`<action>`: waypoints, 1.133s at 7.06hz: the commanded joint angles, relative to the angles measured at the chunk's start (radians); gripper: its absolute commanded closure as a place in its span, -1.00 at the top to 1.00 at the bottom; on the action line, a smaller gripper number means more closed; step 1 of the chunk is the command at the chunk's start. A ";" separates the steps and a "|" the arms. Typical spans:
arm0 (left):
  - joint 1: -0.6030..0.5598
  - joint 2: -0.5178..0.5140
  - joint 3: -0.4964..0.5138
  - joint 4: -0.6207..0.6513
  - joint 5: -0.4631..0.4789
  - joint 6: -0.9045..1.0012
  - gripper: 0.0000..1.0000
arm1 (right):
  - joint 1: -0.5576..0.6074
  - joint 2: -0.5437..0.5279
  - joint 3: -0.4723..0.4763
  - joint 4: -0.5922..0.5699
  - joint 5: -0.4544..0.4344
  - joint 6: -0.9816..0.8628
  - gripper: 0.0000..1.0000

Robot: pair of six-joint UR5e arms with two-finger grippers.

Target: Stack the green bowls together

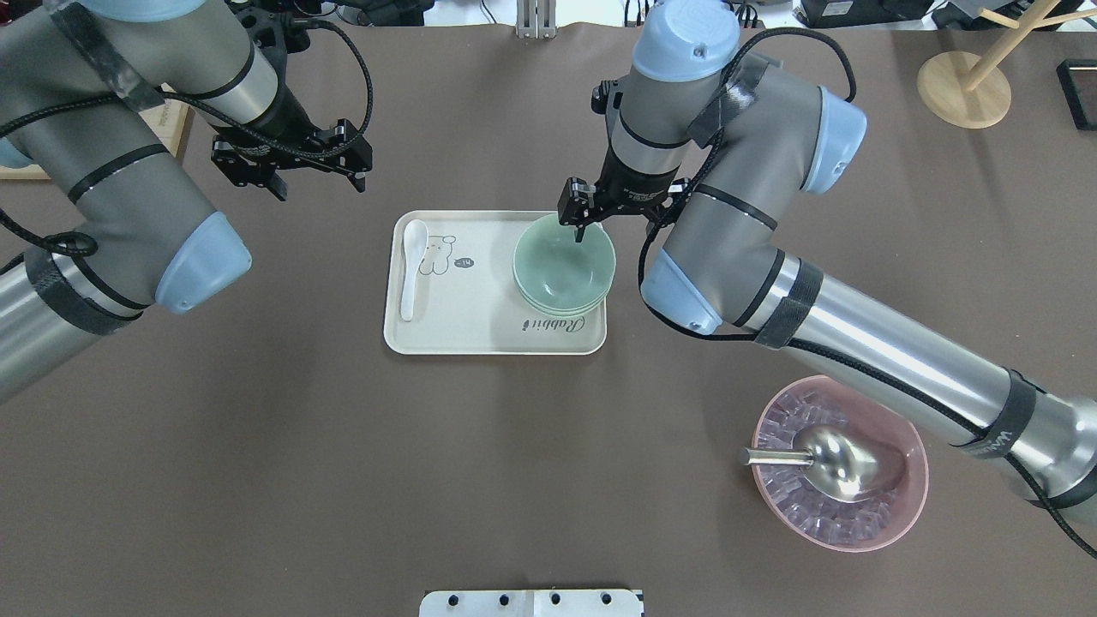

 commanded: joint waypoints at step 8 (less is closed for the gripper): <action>-0.410 0.360 -0.015 -0.032 -0.146 0.483 0.97 | 0.659 -0.585 -0.038 -0.063 0.095 -0.947 1.00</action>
